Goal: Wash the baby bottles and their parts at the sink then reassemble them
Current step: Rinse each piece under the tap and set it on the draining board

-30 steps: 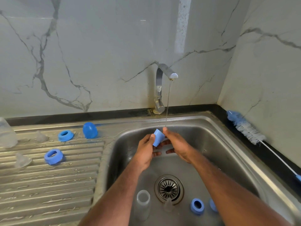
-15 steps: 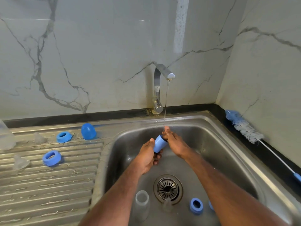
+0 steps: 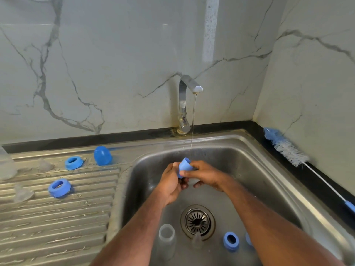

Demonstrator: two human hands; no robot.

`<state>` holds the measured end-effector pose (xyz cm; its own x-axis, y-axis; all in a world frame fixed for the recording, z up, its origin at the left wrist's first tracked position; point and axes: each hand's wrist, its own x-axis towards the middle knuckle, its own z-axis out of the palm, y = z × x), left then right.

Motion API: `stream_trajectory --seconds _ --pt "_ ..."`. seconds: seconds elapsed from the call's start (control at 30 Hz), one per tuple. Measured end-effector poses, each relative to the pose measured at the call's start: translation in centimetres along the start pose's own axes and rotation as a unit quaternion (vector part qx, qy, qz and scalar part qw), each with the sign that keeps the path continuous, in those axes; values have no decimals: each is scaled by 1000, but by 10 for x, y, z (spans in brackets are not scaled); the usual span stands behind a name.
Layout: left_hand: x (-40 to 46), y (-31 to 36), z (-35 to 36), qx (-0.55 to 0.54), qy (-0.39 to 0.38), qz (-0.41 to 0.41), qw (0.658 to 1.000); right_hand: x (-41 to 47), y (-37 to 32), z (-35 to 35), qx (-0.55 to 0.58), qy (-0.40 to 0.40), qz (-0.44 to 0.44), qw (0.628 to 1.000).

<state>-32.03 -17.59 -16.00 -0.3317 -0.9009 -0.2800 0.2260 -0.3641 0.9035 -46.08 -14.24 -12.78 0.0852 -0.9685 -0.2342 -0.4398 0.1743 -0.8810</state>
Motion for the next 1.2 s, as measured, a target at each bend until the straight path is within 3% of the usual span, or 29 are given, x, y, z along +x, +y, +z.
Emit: stream_trajectory --seconds 0.1,0.23,0.4,0.47,0.53,0.77,0.87,0.97,1.1,1.2 --pt "1 -1 -1 6 -2 -21 1000 4 6 2 5 104 -51 993" --pt "-3 -1 -4 155 46 -29 986 14 18 3 -44 204 -64 976" --pt "-1 1 -8 195 91 -19 976 20 28 9 -220 79 -8 972" --pt "-2 0 -6 215 84 -26 973 21 29 9 -258 95 -2 961" --pt "-1 -2 -5 241 68 -26 968 21 29 5 -250 125 6 960" --pt "-2 -5 -6 286 6 3 958 21 29 3 -200 117 44 972" --pt "0 -4 -9 299 33 70 951 22 23 8 -106 131 34 985" --pt "3 -5 -12 317 64 135 937 21 24 7 -132 170 10 977" --pt "3 -3 -10 281 105 112 947 23 25 7 -126 232 -23 964" --pt "5 -5 -12 228 109 69 965 25 23 8 -84 231 -29 969"
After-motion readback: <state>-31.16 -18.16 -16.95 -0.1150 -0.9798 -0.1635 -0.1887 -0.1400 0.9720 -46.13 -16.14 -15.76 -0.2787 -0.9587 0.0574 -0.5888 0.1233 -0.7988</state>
